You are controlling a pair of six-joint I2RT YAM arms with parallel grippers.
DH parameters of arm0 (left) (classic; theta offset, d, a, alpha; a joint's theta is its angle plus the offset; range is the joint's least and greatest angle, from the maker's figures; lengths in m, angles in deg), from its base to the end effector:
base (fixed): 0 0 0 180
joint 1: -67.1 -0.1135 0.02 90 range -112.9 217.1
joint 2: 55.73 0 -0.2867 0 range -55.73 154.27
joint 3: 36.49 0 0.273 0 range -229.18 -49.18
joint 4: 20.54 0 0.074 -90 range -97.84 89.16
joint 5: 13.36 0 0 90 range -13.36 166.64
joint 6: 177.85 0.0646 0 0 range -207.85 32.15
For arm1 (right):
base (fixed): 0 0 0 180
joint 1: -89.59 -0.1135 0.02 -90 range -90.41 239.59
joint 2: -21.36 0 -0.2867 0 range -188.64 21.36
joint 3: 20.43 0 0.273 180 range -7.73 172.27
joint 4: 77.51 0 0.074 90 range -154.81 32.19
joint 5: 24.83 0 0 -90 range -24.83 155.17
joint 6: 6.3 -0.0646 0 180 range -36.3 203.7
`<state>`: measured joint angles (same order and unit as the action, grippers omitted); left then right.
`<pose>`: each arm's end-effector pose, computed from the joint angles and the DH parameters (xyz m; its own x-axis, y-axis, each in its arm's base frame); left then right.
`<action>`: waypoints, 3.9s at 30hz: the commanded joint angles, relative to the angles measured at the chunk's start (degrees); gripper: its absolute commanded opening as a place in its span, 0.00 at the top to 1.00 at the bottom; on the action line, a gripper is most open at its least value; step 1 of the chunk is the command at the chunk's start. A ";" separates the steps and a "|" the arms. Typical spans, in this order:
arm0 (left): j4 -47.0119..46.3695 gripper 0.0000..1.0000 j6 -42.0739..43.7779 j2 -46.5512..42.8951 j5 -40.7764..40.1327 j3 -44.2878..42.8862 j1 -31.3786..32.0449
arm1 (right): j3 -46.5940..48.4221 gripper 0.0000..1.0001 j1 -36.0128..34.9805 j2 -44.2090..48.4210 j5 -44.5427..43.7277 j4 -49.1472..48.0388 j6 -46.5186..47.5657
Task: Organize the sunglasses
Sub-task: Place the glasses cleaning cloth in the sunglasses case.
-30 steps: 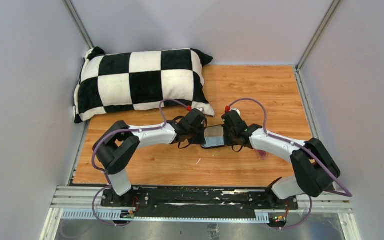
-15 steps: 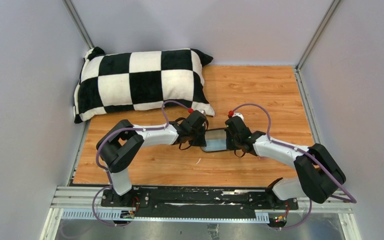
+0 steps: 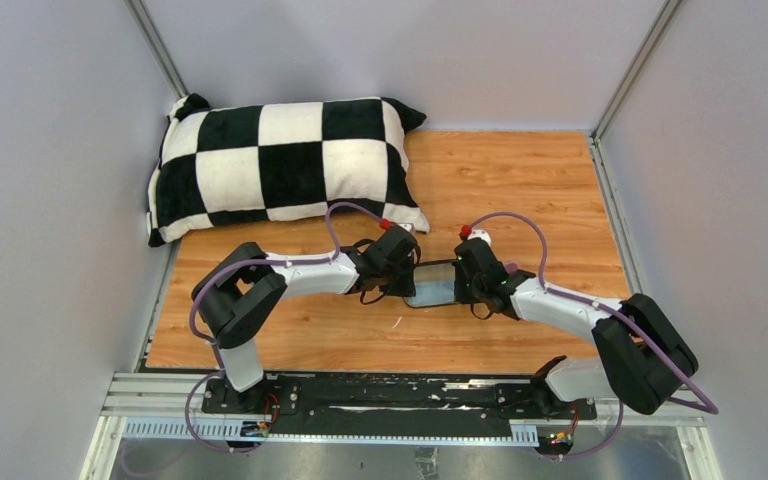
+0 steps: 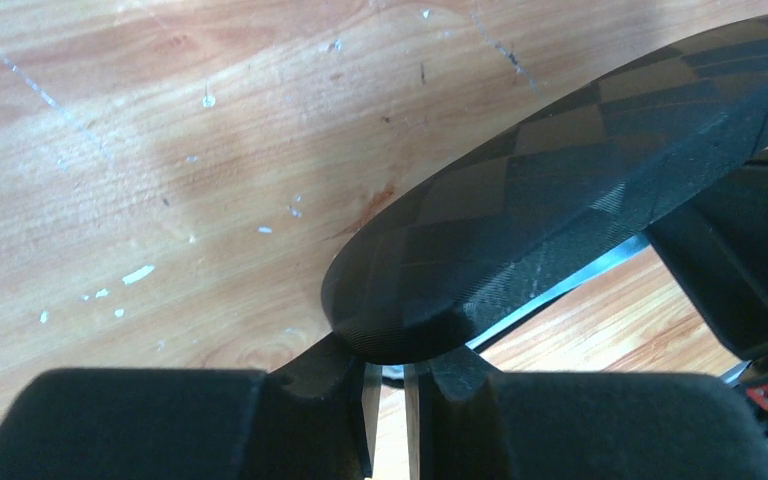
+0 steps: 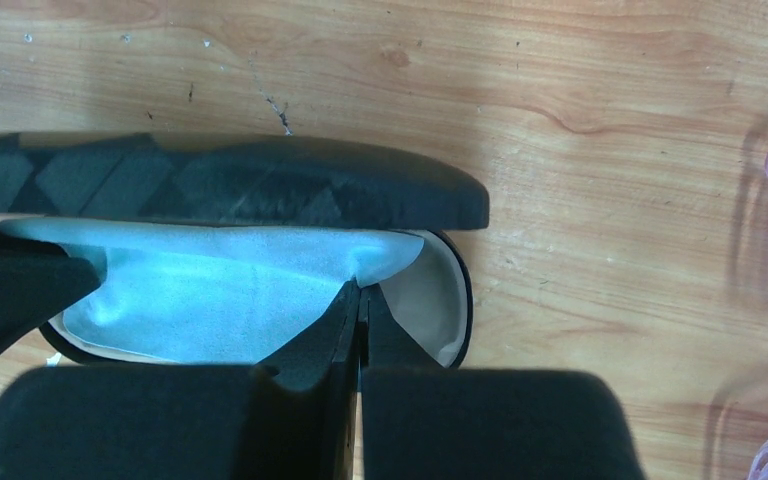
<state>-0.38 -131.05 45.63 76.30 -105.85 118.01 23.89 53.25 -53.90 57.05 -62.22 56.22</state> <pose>0.2481 -0.3048 0.1405 -0.8927 0.0133 -0.4504 0.2232 0.8813 -0.4165 0.2282 0.1566 0.1508 -0.7504 0.0151 -0.6608 -0.1822 0.9563 0.2287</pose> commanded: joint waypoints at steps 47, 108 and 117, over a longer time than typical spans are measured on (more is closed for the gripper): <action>-11.24 0.61 -12.44 -15.22 -17.43 15.79 5.13 | -2.23 1.00 -0.16 0.03 -1.28 0.05 -2.32; -13.16 1.00 -15.29 -6.09 -11.10 12.03 3.93 | -2.78 0.61 -0.22 11.93 -1.21 8.39 -1.99; -12.82 1.00 -16.51 -6.54 -10.40 11.90 3.93 | -4.65 1.00 -0.23 19.57 0.03 10.37 -5.61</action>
<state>-14.02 -146.85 39.16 65.77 -92.80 121.97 21.44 53.23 -35.70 56.35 -53.85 53.03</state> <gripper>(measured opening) 0.054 0.047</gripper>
